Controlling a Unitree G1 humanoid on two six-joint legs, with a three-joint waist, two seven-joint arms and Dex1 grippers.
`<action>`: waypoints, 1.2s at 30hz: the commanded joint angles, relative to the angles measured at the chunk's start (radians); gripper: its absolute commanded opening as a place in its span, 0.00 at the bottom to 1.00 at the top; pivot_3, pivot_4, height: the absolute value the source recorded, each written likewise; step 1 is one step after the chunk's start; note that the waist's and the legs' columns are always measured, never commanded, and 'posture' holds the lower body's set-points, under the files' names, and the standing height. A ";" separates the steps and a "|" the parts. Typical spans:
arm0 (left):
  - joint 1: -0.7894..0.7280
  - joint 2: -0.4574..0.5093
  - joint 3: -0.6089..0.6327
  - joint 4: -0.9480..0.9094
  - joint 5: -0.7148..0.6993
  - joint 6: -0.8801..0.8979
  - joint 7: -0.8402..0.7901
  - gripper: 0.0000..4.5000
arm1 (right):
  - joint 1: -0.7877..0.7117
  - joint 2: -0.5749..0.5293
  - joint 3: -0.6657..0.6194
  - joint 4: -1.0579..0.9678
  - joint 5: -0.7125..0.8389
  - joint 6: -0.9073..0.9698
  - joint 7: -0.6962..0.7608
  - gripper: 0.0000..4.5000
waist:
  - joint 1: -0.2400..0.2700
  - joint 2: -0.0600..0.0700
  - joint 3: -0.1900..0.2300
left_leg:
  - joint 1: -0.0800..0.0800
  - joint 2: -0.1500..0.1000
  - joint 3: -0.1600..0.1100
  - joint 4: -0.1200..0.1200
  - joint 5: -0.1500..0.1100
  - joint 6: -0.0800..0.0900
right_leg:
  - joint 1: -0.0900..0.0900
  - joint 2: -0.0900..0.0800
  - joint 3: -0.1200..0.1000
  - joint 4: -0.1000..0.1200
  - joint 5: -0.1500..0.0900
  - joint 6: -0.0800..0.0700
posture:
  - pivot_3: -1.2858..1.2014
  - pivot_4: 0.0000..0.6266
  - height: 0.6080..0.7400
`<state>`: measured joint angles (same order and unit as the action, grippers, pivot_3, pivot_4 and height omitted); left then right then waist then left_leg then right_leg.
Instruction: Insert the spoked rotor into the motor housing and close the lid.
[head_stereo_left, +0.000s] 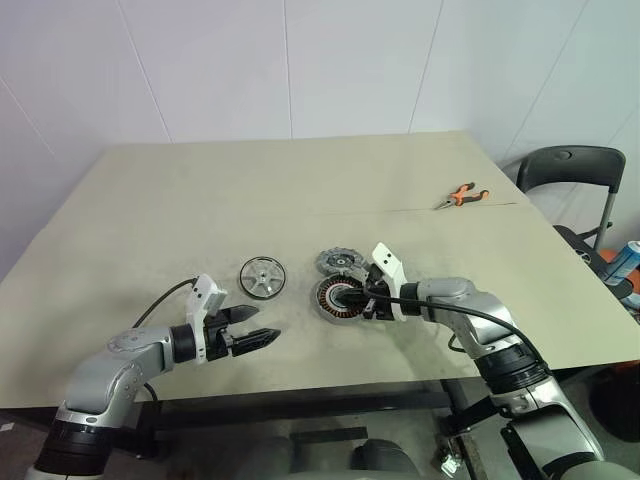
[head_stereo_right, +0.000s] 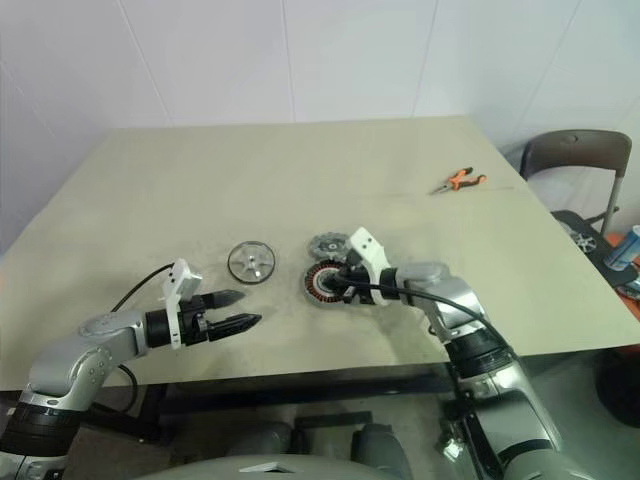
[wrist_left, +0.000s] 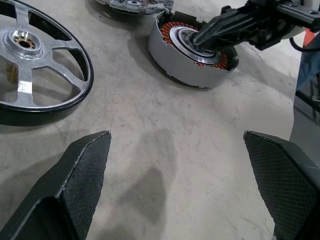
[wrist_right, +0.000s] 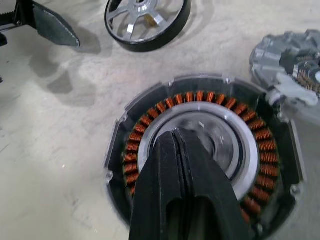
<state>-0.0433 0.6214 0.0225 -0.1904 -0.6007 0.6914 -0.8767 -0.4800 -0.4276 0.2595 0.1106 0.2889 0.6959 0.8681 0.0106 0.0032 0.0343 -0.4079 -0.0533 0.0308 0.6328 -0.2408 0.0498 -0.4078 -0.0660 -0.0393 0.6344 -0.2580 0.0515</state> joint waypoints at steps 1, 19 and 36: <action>-0.002 0.008 0.030 -0.033 -0.011 0.001 0.004 1.00 | -0.002 -0.004 0.007 0.040 -0.049 -0.023 -0.033 0.00 | 0.002 0.000 -0.001 | 0.000 0.000 0.000 0.000 0.000 0.000 | 0.000 0.000 0.000 0.000 0.000 0.000 | 0.52 0.00 1.00; -0.022 -0.002 0.019 -0.031 -0.008 0.012 0.012 1.00 | -0.014 0.029 -0.097 0.121 -0.049 -0.035 -0.158 0.00 | 0.001 -0.001 -0.004 | 0.003 0.000 0.000 0.001 0.000 0.000 | 0.001 0.000 0.000 0.000 0.002 0.000 | 0.52 0.00 1.00; -0.050 -0.010 0.012 -0.006 0.001 0.013 0.008 1.00 | 0.034 0.048 -0.154 -0.008 0.035 0.026 -0.110 0.00 | -0.002 -0.001 -0.005 | 0.001 0.000 0.000 0.000 0.000 0.000 | 0.001 0.000 0.000 0.000 0.003 -0.001 | 0.52 0.00 1.00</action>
<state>-0.0767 0.6096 0.0232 -0.1888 -0.5996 0.7131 -0.8653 -0.4317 -0.3905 0.1249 0.1234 0.2967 0.7127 0.7577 0.0088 0.0025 0.0288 -0.4066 -0.0533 0.0309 0.6328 -0.2408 0.0498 -0.4066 -0.0661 -0.0392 0.6342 -0.2553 0.0509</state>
